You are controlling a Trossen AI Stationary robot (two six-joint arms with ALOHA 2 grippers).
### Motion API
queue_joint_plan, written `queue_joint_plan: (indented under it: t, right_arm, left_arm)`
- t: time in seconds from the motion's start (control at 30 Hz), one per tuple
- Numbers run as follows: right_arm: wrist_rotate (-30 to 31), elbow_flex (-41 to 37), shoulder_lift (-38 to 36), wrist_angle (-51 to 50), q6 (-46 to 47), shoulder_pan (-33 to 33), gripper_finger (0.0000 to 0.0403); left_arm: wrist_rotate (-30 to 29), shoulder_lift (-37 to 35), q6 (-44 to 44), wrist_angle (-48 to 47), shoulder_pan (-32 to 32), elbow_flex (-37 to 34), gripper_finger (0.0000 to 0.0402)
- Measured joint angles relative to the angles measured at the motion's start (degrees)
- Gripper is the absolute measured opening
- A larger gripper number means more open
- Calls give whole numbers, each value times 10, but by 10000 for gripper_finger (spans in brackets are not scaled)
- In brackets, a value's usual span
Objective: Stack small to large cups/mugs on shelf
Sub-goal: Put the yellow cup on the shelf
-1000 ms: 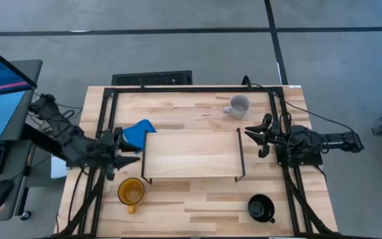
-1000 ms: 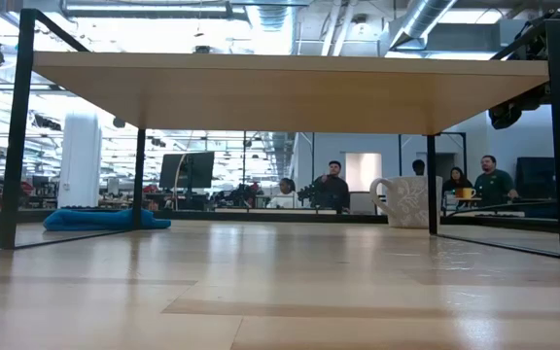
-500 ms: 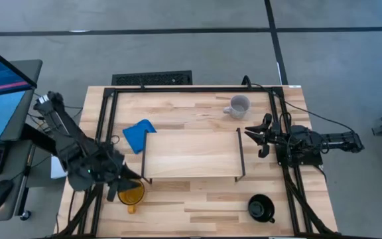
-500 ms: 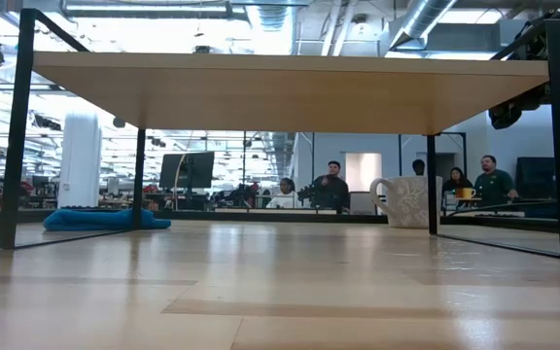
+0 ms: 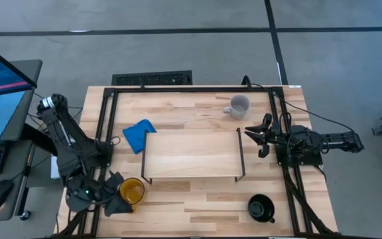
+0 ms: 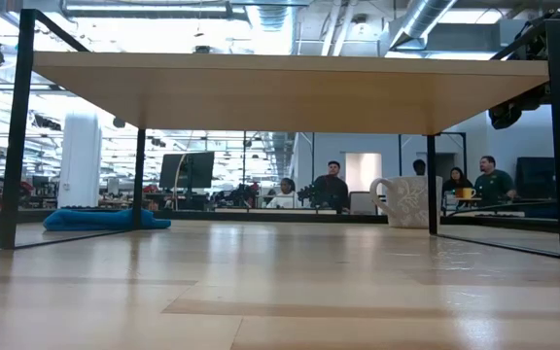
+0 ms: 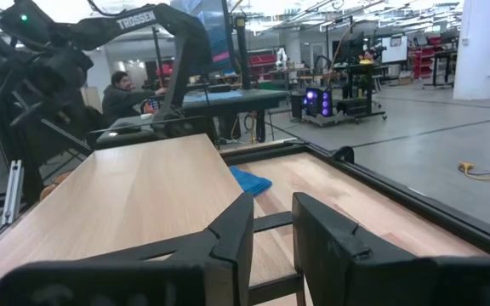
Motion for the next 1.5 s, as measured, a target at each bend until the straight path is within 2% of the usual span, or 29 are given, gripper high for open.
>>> queue_joint_plan:
  t: [0.17, 0.43, 0.57, 0.7, 0.87, 1.03, 1.13, 1.23, 1.5]
  right_arm:
    - [0, 0, 0, 0, 0, 0, 107]
    - [0, 0, 0, 0, 0, 0, 107]
    - [0, 0, 0, 0, 0, 0, 107]
    - [0, 0, 0, 0, 0, 0, 107]
    - [0, 0, 0, 0, 0, 0, 107]
    - [0, 0, 0, 0, 0, 0, 107]
    - [0, 0, 0, 0, 0, 0, 107]
    - [0, 0, 0, 0, 0, 0, 107]
    - [0, 0, 0, 0, 0, 0, 107]
  left_arm:
    - [10, 21, -51, -1, -12, 0, 169]
    - [62, 69, -171, 2, -18, 1, 169]
    - [66, 102, -232, -60, -18, 36, 169]
    - [97, 141, -299, -171, -17, 103, 169]
    - [117, 197, -303, -277, 8, 188, 169]
    - [213, 259, -309, -360, 30, 237, 169]
    - [252, 284, -309, -376, 37, 250, 169]
    - [250, 292, -298, -358, 42, 251, 169]
    - [182, 293, -208, -297, 56, 252, 169]
